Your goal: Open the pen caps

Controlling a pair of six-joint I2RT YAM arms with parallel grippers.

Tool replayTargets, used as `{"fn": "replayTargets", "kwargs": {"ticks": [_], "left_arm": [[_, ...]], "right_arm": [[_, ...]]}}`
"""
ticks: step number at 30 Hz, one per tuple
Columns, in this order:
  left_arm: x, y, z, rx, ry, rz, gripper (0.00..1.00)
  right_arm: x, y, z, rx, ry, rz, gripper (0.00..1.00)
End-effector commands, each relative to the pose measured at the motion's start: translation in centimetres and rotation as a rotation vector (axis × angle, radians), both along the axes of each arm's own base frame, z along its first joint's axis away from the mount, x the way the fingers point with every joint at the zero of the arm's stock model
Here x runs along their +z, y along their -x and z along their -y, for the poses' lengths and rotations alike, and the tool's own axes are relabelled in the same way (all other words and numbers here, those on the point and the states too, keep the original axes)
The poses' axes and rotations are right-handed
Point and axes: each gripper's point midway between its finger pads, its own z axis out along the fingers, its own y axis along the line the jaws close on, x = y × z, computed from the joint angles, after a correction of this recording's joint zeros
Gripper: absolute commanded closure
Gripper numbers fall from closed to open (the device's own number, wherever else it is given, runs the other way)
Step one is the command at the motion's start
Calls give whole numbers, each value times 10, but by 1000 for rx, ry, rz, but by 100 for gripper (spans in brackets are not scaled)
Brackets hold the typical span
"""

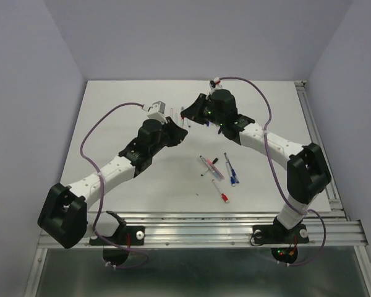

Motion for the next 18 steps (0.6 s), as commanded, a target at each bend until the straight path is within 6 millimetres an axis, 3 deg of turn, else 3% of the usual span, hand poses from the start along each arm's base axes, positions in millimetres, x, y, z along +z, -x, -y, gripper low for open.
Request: {"fn": "replayTargets", "kwargs": {"ticks": [1,13,18], "left_arm": [[-25,111,48,-490,27,-194,100],[-15,132,48,-579,71,-172,100],[-11,122,47,-544,58,-150,100]], "right_arm": [[51,-140,195,-757,83,259,99],[45,-146,200,-700,81,287,99],[45,-117,176,-525,33,280,99]]}}
